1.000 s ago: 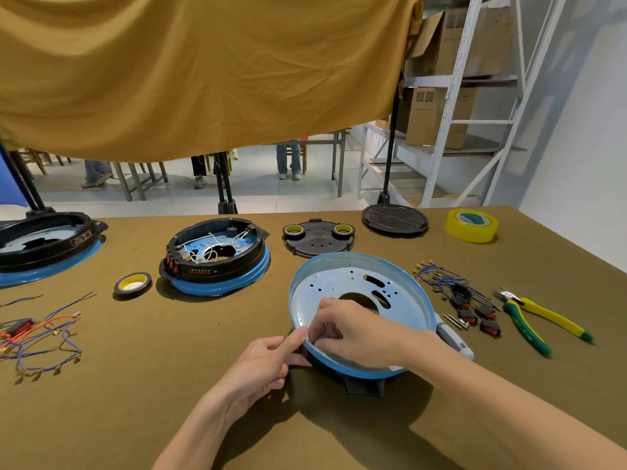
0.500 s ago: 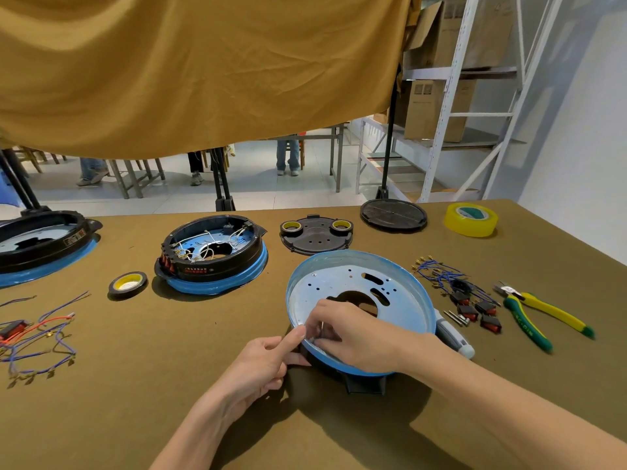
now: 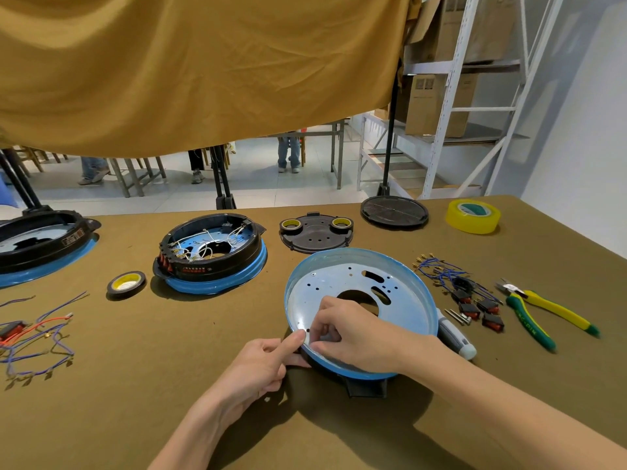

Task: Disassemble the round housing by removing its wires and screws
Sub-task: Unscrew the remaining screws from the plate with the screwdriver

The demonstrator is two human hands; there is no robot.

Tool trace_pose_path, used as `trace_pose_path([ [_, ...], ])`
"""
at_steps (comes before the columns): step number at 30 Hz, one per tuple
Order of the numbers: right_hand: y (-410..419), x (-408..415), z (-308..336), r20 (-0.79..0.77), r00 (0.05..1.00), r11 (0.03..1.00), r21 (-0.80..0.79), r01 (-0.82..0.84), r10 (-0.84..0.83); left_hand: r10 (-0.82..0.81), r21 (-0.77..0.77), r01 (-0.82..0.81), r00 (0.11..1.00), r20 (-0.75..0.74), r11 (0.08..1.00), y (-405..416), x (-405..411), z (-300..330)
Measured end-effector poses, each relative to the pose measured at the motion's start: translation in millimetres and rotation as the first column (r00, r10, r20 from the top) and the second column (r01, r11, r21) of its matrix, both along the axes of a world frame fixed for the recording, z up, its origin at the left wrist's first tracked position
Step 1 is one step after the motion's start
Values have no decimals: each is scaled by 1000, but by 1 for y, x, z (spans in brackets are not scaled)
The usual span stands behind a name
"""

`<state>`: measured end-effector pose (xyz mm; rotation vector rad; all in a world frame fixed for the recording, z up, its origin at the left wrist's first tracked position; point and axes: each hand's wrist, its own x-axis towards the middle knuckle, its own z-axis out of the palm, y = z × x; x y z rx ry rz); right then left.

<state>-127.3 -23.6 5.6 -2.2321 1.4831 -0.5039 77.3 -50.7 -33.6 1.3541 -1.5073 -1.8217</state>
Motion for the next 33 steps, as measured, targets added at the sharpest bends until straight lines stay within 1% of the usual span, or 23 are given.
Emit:
trace_pose_path([
  [3,1,2,-1,-52,997,998,-3,-61,60,-16,-26,16,1000,-16,1000,0,3,-2],
  [5,3,0,0,-23,996,997,-15,-82,81,-28,-23,27,998,-53,999,0,5,-3],
  [7,5,-2,2,12,998,997,-35,-63,63,-30,-9,29,997,-77,1000,-1,5,-4],
  [10,3,2,2,-41,999,999,-39,-28,26,-36,-12,35,996,-84,999,-2,5,-5],
  [13,3,3,3,-60,996,997,-17,-72,71,-35,-23,33,996,-87,999,0,5,-4],
  [15,5,-1,4,-12,997,997,-7,-82,82,-35,-30,33,996,-86,999,1,6,-4],
  [17,7,-3,6,6,999,999,-28,-46,47,-38,-37,35,996,-76,999,1,6,-4],
  [19,7,1,4,-36,999,999,-43,-19,17,-42,-45,40,997,-62,998,1,6,-4],
  [22,5,3,2,-54,997,998,-24,-60,59,-42,-43,39,996,-74,998,1,5,-4],
  [24,6,0,4,-14,997,997,-17,-72,72,-37,-41,34,996,-84,999,1,6,-5],
  [26,9,-2,4,14,999,999,-35,-31,32,-35,-38,32,995,-91,999,0,6,-6],
  [28,9,2,1,-17,1000,999,-44,3,-4,-43,-44,39,996,-82,998,-1,6,-7],
  [31,8,5,1,-65,997,999,-18,-37,35,-45,-51,41,995,-83,998,-1,5,-9],
  [33,8,2,5,-33,997,998,4,-64,65,-40,-54,36,995,-88,998,-2,6,-10],
])
